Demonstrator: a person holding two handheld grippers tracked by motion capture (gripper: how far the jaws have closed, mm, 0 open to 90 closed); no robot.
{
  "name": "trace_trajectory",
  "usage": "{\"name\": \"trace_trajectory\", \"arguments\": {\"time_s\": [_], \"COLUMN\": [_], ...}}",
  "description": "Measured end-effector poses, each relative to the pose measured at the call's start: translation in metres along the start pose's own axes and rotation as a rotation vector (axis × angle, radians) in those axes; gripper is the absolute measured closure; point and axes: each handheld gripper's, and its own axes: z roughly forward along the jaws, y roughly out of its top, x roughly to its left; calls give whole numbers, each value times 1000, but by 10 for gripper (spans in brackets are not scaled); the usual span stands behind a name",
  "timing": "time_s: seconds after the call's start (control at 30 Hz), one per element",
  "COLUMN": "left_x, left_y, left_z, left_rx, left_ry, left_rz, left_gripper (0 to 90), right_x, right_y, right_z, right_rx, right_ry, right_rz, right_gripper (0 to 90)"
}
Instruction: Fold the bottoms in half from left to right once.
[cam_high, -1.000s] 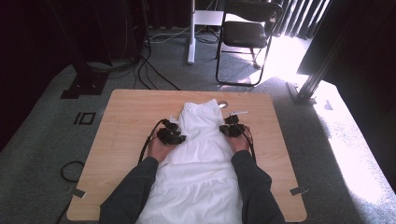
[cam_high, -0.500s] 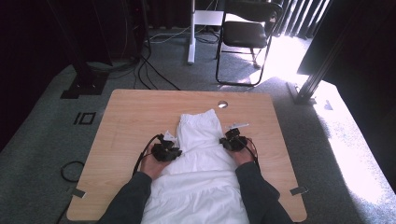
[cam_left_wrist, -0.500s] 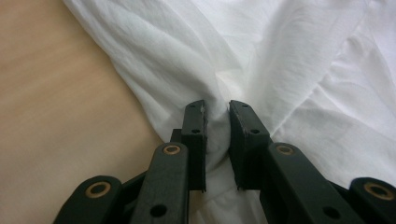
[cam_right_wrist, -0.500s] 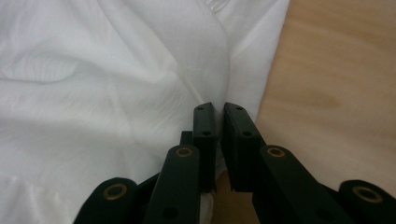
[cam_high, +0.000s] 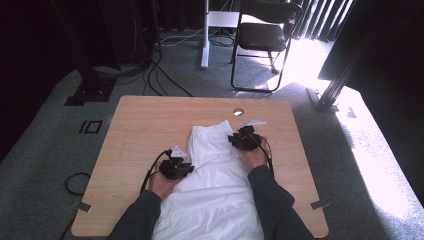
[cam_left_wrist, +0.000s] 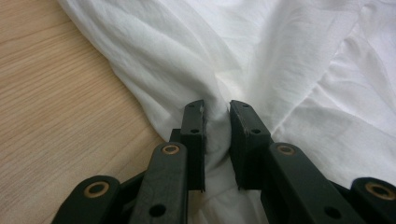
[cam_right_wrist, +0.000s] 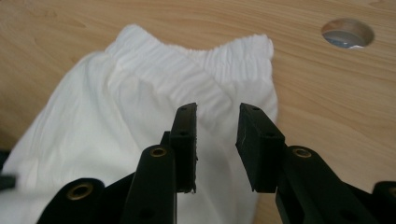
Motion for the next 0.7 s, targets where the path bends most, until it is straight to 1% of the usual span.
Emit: {"name": "trace_trajectory", "arguments": {"time_s": [0.03, 0.1, 0.13, 0.17, 0.2, 0.23, 0.27, 0.33, 0.37, 0.4, 0.43, 0.47, 0.5, 0.53, 0.57, 0.6, 0.63, 0.7], "left_x": [0, 1, 1, 1, 1, 1, 1, 1, 1, 1, 1, 1, 1, 1, 1, 1, 2, 2], "left_y": [0, -1, -1, -1, -1, -2, -2, -2, -2, -2, -2, -1, -1, -1, -1, -1, -2, -2], "left_z": [0, 0, 0, 0, 0, 0, 0, 0, 0, 0, 0, 0, 0, 0, 0, 0, 0, 0], "left_rx": [0, -3, -6, -9, -10, -11, -12, -11, -12, -12, -11, -10, -9, -9, -9, -9, -13, -13], "left_ry": [0, -3, -6, -7, -8, -8, -8, -7, -8, -8, -8, -7, -6, -8, -9, -9, -13, -16], "left_rz": [0, -2, -2, -3, -3, -4, -3, -1, -1, -1, -1, 0, 1, -1, -5, -5, -17, -21], "left_gripper": [777, 777, 777, 777, 777, 777, 777, 777, 777, 777, 777, 776, 776, 776, 776, 775, 773, 769], "right_x": [1, 2, 2, 3, 3, 3, 3, 5, 5, 6, 7, 8, 9, 10, 11, 10, 10, 10], "right_y": [2, 6, 6, 5, 4, 2, 1, -2, -3, -3, -2, -2, -1, -1, 1, 2, 5, 9], "right_z": [4, 17, 23, 31, 36, 43, 47, 55, 59, 62, 63, 63, 63, 62, 60, 58, 53, 45], "right_rx": [5, 30, 42, 64, 76, 105, 121, 136, 154, 157, 159, 164, 167, 165, 153, 140, 116, 83], "right_ry": [4, 27, 43, 47, 51, 70, 72, 60, 67, 78, 81, 80, 65, 41, 27, 29, 18, 4], "right_rz": [8, 44, 65, 88, 96, 116, 130, 137, 142, 134, 117, 100, 70, 36, 17, 13, -6, -31], "right_gripper": [679, 648, 613, 567, 523, 487, 458, 385, 369, 373, 404, 457, 537, 641, 718, 769, 795, 810]}}
